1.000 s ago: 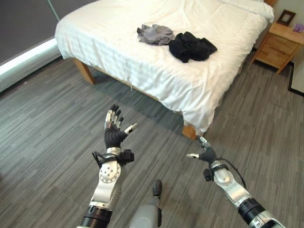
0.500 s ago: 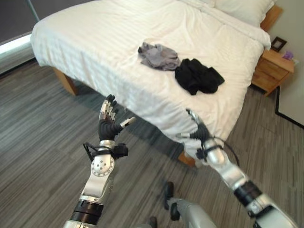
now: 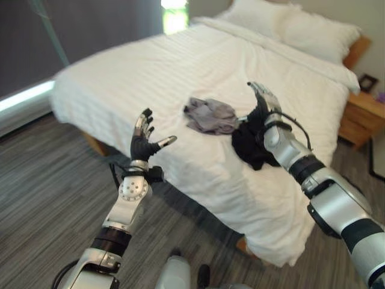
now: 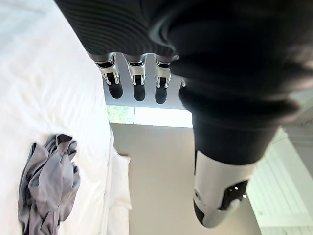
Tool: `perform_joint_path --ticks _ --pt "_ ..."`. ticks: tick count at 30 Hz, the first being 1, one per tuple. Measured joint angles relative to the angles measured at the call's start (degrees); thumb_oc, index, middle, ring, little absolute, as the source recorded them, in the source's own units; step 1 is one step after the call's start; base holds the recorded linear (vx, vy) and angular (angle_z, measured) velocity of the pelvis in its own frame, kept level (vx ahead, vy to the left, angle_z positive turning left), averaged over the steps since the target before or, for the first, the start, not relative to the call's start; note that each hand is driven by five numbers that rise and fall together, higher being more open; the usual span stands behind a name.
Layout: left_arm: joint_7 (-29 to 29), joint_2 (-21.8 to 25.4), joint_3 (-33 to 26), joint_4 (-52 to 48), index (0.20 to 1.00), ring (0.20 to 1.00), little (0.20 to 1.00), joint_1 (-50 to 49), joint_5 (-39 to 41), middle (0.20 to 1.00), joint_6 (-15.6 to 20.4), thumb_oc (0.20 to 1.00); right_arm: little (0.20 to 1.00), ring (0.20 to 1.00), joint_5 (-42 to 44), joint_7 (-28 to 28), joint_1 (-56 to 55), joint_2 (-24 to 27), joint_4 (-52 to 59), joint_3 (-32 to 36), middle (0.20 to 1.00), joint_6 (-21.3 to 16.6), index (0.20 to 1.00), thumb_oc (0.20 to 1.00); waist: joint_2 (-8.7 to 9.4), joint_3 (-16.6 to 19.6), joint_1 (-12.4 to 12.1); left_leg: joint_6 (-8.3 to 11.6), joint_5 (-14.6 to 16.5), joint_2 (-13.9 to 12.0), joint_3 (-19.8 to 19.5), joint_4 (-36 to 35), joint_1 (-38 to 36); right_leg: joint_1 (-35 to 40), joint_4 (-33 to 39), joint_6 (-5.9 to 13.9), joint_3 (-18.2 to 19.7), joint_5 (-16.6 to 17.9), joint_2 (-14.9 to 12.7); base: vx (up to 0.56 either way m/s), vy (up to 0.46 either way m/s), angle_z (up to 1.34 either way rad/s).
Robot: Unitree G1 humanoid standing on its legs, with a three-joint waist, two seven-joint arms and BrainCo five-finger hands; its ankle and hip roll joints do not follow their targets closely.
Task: Pick up bed clothes into laundry basket.
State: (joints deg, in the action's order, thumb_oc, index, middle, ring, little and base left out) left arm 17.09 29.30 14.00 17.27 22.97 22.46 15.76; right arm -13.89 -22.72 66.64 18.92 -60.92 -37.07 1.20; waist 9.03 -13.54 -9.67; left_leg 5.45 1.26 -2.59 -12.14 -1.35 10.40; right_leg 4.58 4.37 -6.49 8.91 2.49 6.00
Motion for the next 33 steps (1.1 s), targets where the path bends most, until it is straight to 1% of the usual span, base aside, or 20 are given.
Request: perform_joint_path --ticks 1,2,3,5,6,7,9,10,13,14,15,17,18,21,22,24,26,30,31,33 --pt "0.0 0.2 0.9 1.3 1.000 1.000 1.000 1.2 0.1 1.000 0.0 1.000 1.000 1.000 0.6 0.4 0.5 0.0 -2.2 0.0 1.000 0.0 1.000 1.000 -0.93 -0.3 -0.9 0.26 -0.4 -0.7 0.4 -2.2 -1.0 0.4 0.0 0.57 1.0 0.1 0.1 0.16 0.120 -1.01" --pt "0.0 -0.3 1.1 4.0 1.000 1.000 1.000 3.2 2.1 1.000 0.2 1.000 1.000 1.000 1.5 1.2 0.3 0.4 -5.5 0.0 1.000 0.7 1.000 1.000 -3.15 -0.9 -0.3 0.32 -0.2 -1.2 2.9 -0.2 -1.0 2.2 0.7 2.80 1.7 -0.2 0.2 0.15 0.120 -0.77" --pt "0.1 -0.8 1.7 7.1 1.000 1.000 1.000 5.4 3.5 1.000 0.4 1.000 1.000 1.000 1.6 1.7 0.0 0.5 -7.4 -0.9 1.000 1.3 1.000 1.000 -3.80 -1.0 0.7 0.42 -3.0 -1.2 3.6 0.0 -1.5 3.1 0.4 4.16 2.0 -1.7 0.2 0.09 0.097 -0.42" --pt "0.3 -1.3 3.1 11.6 1.000 1.000 1.000 9.3 5.7 1.000 0.2 1.000 1.000 1.000 1.6 2.6 0.2 0.4 -9.0 -2.2 1.000 1.9 1.000 1.000 -3.49 -0.8 1.0 0.27 -6.8 0.0 4.6 -0.2 -2.5 2.2 -2.6 7.03 2.3 -4.5 -1.2 0.02 0.048 -0.34" --pt "0.4 -1.5 4.3 12.3 1.000 1.000 1.000 11.4 6.2 1.000 0.3 1.000 1.000 1.000 1.6 2.8 0.6 0.3 -9.3 -2.5 1.000 1.6 1.000 1.000 -3.33 -0.8 1.0 -1.73 -10.7 1.9 5.3 -0.6 -3.6 2.4 -2.9 8.54 1.7 -6.3 -2.9 0.00 0.048 -0.33" --pt "0.5 -1.7 5.5 13.2 1.000 1.000 1.000 13.4 6.2 1.000 0.3 1.000 1.000 1.000 1.5 2.9 0.6 0.4 -9.6 -2.7 1.000 1.6 1.000 1.000 -2.98 -0.6 1.6 -2.00 -10.7 3.2 5.2 -1.1 -3.7 2.5 -2.4 8.97 1.1 -6.5 -4.1 -0.02 0.032 -0.10" --pt "0.4 -2.9 7.7 15.5 1.000 1.000 1.000 18.5 6.3 1.000 0.4 1.000 1.000 1.000 1.5 3.3 1.2 0.4 -9.7 -2.7 1.000 1.8 1.000 1.000 -2.88 -0.7 1.6 -3.11 -11.5 4.9 5.0 -2.2 -3.9 1.5 -2.5 9.27 0.6 -6.7 -5.2 -0.01 -0.001 0.11" --pt "0.5 -4.1 8.7 17.8 1.000 1.000 1.000 22.5 6.6 1.000 0.5 1.000 1.000 1.000 1.6 3.4 1.8 0.0 -9.8 -3.5 1.000 1.8 1.000 1.000 -2.87 -0.7 1.5 -3.13 -11.6 5.7 4.7 -2.6 -3.9 0.4 -2.0 9.48 0.3 -6.9 -5.1 0.00 0.000 0.00" --pt "0.7 -5.4 11.3 22.1 1.000 1.000 1.000 27.0 6.6 1.000 0.6 1.000 1.000 1.000 1.5 4.1 2.3 0.0 -10.5 -6.1 1.000 1.4 1.000 1.000 -2.64 -0.9 1.7 -3.04 -11.5 6.4 3.6 -2.7 -3.8 -2.1 -1.2 9.73 -0.7 -6.7 -3.5 -0.06 -0.018 0.16" --pt "0.9 -6.6 13.5 25.1 1.000 1.000 1.000 29.3 6.7 1.000 1.1 1.000 1.000 1.000 1.5 4.4 2.8 0.1 -12.4 -7.3 1.000 1.2 1.000 1.000 -2.22 -1.0 2.3 -2.04 -10.6 7.2 3.4 -2.9 -3.3 -4.3 -1.0 9.08 -0.8 -5.6 -3.0 -0.09 -0.024 0.38" --pt "1.0 -7.2 14.9 26.9 1.000 1.000 1.000 30.5 6.7 1.000 1.2 1.000 1.000 1.000 1.5 4.5 3.2 0.0 -13.7 -8.5 1.000 1.3 1.000 1.000 -2.14 -1.1 2.5 -2.01 -9.9 7.5 3.4 -3.0 -2.9 -5.2 -1.8 9.23 -0.9 -4.5 -3.0 -0.09 -0.019 0.31" --pt "1.2 -7.1 15.6 27.4 1.000 1.000 1.000 30.8 6.7 1.000 1.3 1.000 1.000 1.000 1.4 4.5 3.4 -0.3 -14.6 -9.0 1.000 1.3 1.000 1.000 -1.67 -1.3 1.9 -2.26 -9.7 7.7 3.8 -3.0 -1.8 -6.6 -2.2 9.34 -0.8 -3.3 -3.3 -0.11 -0.013 -0.02" --pt "1.8 -7.3 16.8 29.4 1.000 1.000 1.000 32.1 6.7 1.000 1.4 1.000 1.000 1.000 1.2 4.5 3.7 -0.3 -16.1 -10.8 1.000 1.2 1.000 1.000 -1.82 -1.6 2.1 -2.26 -9.8 7.9 3.6 -3.0 0.0 -8.4 -2.4 9.06 -1.0 -2.7 -3.3 -0.10 -0.011 -0.03" --pt "2.6 -7.3 18.4 31.4 1.000 1.000 1.000 33.6 6.7 1.000 1.5 1.000 1.000 1.000 0.3 4.7 3.9 0.3 -18.3 -11.0 1.000 1.5 1.000 1.000 -2.85 -3.0 2.7 -2.88 -10.9 8.0 3.4 -2.6 3.0 -11.3 -2.6 9.27 -1.7 -2.1 -3.3 -0.10 -0.015 0.09" --pt "2.8 -7.2 18.4 31.6 1.000 1.000 1.000 33.6 6.7 1.000 1.5 1.000 1.000 1.000 0.3 5.2 3.9 0.7 -19.1 -11.0 1.000 2.1 1.000 1.000 -3.17 -4.6 3.3 -3.52 -11.5 8.0 3.4 -2.6 3.2 -11.6 -2.7 9.05 -1.9 -1.8 -3.3 -0.08 -0.010 0.04" --pt "3.0 -7.9 19.4 33.2 1.000 1.000 1.000 34.3 6.7 1.000 1.6 1.000 1.000 1.000 0.3 5.5 4.0 2.1 -20.1 -11.0 1.000 2.2 1.000 1.000 -3.81 -5.5 3.8 -3.23 -11.2 7.9 3.4 -2.6 4.3 -12.7 -2.7 9.32 -1.9 -2.0 -3.3 -0.07 -0.012 -0.02" --pt "3.2 -8.2 20.0 33.8 1.000 1.000 1.000 34.7 6.6 1.000 1.5 1.000 1.000 1.000 0.3 5.4 5.2 3.8 -20.4 -10.8 1.000 2.2 1.000 1.000 -5.10 -7.7 4.6 -3.63 -11.5 7.9 3.8 -2.6 4.6 -12.9 -2.4 9.19 -1.8 -1.5 -3.3 -0.06 -0.030 -0.09" --pt "4.0 -8.4 21.4 34.9 1.000 1.000 1.000 35.8 6.6 1.000 1.6 1.000 1.000 1.000 0.4 4.8 5.8 4.9 -20.4 -10.7 1.000 1.7 1.000 1.000 -5.57 -8.4 5.9 -3.63 -11.5 7.7 4.3 -2.6 5.5 -14.3 -2.5 8.89 -1.1 -1.2 -3.2 -0.07 0.005 -0.09" --pt "4.2 -8.3 21.7 35.3 1.000 1.000 1.000 37.1 6.6 1.000 1.6 1.000 1.000 1.000 0.4 4.4 7.1 5.4 -20.4 -10.7 1.000 1.7 1.000 1.000 -6.11 -9.3 6.0 -3.61 -11.5 7.4 4.8 -2.6 5.7 -14.8 -3.2 9.05 -0.7 -1.3 -3.0 -0.07 0.008 -0.15" --pt "4.6 -8.2 21.7 35.4 1.000 1.000 1.000 37.9 6.6 1.000 1.6 1.000 1.000 1.000 0.4 4.2 7.7 5.7 -20.4 -10.7 1.000 1.1 1.000 1.000 -6.52 -9.4 6.3 -3.39 -11.4 7.2 5.4 -2.6 6.7 -16.4 -3.9 9.08 -0.3 -1.3 -2.8 -0.04 0.006 -0.16"
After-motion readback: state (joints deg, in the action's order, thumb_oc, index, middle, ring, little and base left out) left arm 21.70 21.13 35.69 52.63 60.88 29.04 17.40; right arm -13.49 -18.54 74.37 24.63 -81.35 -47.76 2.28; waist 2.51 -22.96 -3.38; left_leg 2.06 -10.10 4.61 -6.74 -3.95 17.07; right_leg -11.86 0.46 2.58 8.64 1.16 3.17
